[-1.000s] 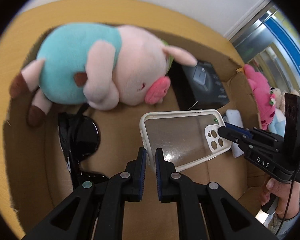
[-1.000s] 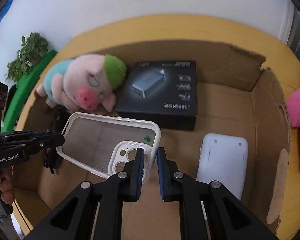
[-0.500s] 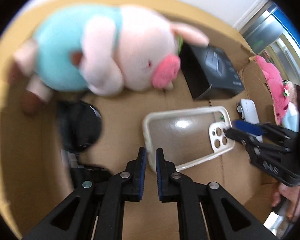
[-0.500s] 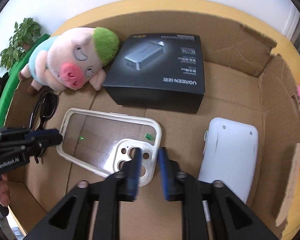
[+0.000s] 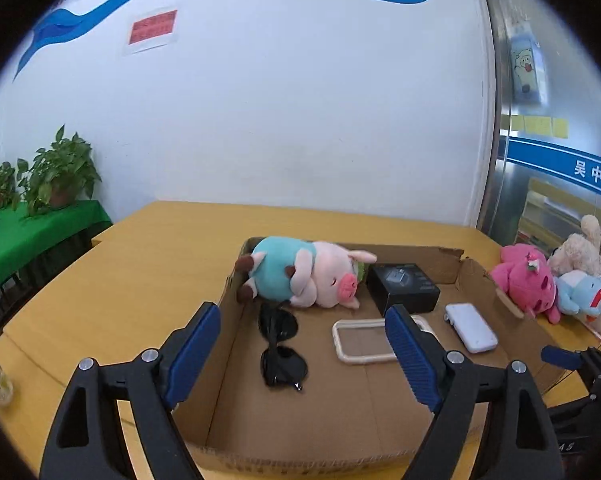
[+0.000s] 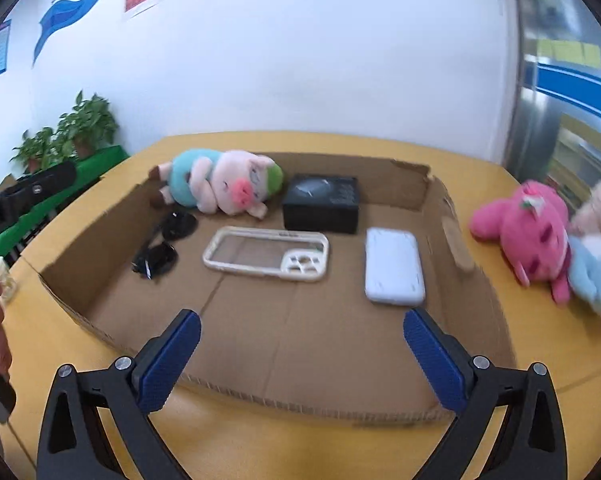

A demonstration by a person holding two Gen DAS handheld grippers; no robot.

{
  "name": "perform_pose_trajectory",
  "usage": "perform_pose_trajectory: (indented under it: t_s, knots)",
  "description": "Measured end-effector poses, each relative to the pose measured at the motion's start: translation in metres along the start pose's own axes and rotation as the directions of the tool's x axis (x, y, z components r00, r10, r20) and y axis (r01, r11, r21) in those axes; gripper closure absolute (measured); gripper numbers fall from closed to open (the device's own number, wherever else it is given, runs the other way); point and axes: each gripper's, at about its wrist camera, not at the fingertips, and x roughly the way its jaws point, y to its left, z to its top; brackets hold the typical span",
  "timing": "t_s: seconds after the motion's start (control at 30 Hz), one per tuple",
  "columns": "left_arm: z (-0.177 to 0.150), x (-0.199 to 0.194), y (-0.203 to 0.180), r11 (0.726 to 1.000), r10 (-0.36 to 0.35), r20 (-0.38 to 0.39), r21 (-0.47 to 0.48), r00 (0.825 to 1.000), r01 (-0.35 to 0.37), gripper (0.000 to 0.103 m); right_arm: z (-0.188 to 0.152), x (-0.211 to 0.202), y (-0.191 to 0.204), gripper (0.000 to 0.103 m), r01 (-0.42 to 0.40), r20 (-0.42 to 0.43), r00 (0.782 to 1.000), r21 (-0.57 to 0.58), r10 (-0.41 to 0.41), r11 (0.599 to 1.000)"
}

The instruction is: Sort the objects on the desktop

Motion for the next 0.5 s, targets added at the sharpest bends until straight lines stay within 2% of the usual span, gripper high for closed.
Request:
perform_pose_trajectory:
  t_s: [0.13,0.3,0.37,0.5]
  knots:
    - [-0.031,0.016,-0.005,0.995,0.08,-0.059,0.071,0.995,-0.075,0.018,-0.021,-0.003,0.004,0.0,0.023,0.049,0.999,0.019,-0.024,1.0]
    - [-0.061,0.027,-0.006,0.995,0.082,-0.113,0.073,0.99,-0.074,0.019,-0.035,-0.011,0.001,0.0,0.009,0.128,0.992,0.048,-0.015,0.999]
    - [-0.064,0.023,-0.01,0.992,0.093,-0.075,0.091,0.993,-0.086,0.018,-0.04,-0.015,0.003,0.0,0.018,0.158,0.987,0.045,-0.025,0.999]
    - [-0.067,0.018,-0.011,0.992,0.092,-0.051,0.094,0.994,-0.087,0.018,-0.045,-0.018,0.003,0.0,0.018,0.208,0.978,0.034,-0.025,0.999]
